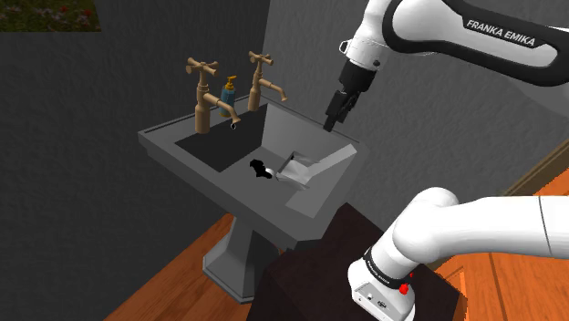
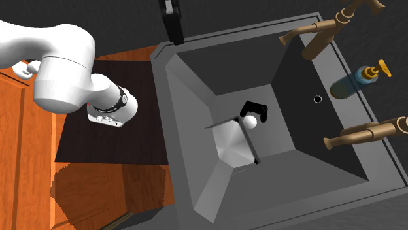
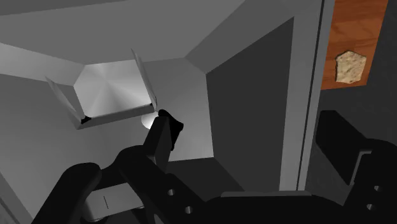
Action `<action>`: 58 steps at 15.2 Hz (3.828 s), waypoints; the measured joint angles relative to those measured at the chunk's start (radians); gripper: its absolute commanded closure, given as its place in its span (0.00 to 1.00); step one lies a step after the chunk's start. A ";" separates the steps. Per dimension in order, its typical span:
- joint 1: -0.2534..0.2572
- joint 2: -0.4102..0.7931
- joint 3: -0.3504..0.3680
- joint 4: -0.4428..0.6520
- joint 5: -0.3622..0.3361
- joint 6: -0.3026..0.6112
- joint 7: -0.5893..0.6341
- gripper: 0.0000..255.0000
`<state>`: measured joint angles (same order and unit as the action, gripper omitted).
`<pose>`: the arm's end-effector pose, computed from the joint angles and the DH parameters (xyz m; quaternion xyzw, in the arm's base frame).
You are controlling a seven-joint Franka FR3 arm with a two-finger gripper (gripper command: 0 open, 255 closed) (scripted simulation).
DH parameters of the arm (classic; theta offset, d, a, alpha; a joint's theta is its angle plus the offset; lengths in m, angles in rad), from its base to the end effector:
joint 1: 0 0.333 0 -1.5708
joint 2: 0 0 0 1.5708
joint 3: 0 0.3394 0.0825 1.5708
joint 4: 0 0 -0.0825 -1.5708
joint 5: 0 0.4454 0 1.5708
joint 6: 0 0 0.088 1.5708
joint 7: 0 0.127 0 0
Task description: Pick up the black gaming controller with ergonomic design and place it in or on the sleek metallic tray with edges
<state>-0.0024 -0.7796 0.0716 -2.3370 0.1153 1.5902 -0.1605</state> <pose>0.3550 0.0450 0.5961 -0.9939 -0.1045 -0.0175 0.0316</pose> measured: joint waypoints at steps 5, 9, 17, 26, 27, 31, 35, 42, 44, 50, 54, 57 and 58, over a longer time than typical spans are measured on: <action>-0.007 0.067 -0.003 -0.038 -0.011 0.099 -0.022 0.00; -0.011 0.151 0.003 -0.090 -0.018 0.231 -0.036 0.00; -0.029 0.417 0.007 -0.095 -0.045 0.491 -0.064 0.00; -0.044 0.738 0.009 -0.020 -0.091 0.729 -0.070 0.00; -0.045 0.785 0.009 0.003 -0.099 0.752 -0.068 0.00; -0.050 0.950 -0.001 0.087 -0.128 0.828 -0.069 0.00; -0.051 1.107 -0.012 0.192 -0.154 0.877 -0.069 0.00; -0.045 1.204 -0.019 0.218 -0.168 0.946 -0.060 0.00; -0.044 1.229 -0.020 0.223 -0.170 0.966 -0.059 0.00; -0.044 1.234 -0.021 0.222 -0.171 0.972 -0.059 0.00; -0.043 1.229 -0.019 0.223 -0.170 0.971 -0.059 1.00; -0.043 1.231 -0.019 0.227 -0.170 0.969 -0.058 1.00; -0.042 1.231 -0.019 0.228 -0.170 0.969 -0.058 1.00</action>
<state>-0.0445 0.4516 0.0525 -2.1093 -0.0550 2.5591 -0.2182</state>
